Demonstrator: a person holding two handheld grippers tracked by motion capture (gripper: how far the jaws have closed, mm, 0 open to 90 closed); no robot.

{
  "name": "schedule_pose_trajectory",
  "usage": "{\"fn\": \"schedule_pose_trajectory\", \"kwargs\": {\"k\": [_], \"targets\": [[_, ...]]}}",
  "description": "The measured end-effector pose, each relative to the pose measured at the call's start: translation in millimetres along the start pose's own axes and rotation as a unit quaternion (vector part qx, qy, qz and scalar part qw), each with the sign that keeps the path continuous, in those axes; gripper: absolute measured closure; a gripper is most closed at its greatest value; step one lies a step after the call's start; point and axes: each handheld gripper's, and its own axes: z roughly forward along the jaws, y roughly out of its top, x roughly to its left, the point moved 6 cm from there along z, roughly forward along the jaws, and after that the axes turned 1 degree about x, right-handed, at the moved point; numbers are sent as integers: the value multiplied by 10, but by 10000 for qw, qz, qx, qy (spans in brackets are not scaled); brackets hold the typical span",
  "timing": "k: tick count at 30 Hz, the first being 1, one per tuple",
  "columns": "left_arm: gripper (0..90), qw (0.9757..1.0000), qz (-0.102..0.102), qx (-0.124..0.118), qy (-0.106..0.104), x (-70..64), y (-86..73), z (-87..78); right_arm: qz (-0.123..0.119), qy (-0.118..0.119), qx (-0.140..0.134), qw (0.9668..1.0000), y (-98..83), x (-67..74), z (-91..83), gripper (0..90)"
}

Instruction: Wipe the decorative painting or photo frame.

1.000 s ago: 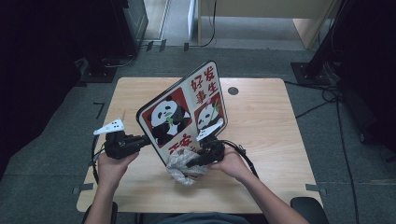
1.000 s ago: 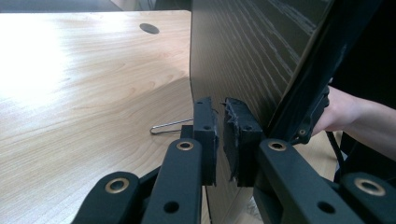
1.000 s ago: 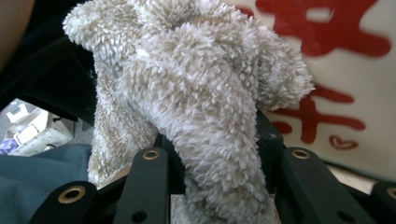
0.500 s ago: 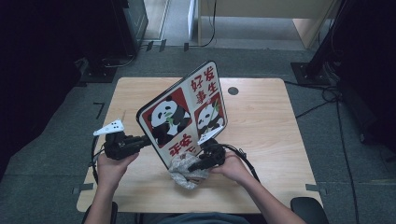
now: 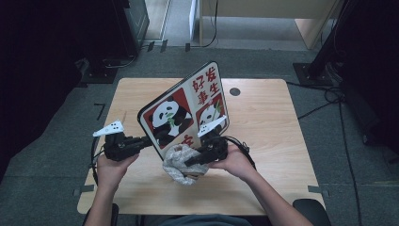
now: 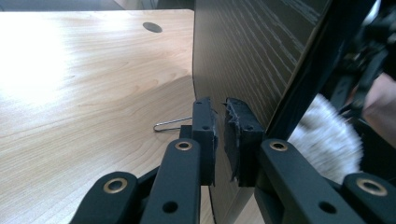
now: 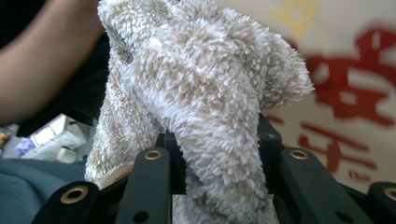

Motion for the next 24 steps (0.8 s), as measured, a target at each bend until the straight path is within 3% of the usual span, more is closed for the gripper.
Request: {"fn": "schedule_pose_trajectory", "kwargs": {"k": [12, 24], "targets": [[824, 10000, -50, -27, -67, 11, -25, -9, -465, -27, -115, 9989, 728, 366, -217, 675], [824, 9998, -87, -142, -97, -16, -20, -28, -1100, -98, -305, 9934, 1419, 761, -382, 674]]}}
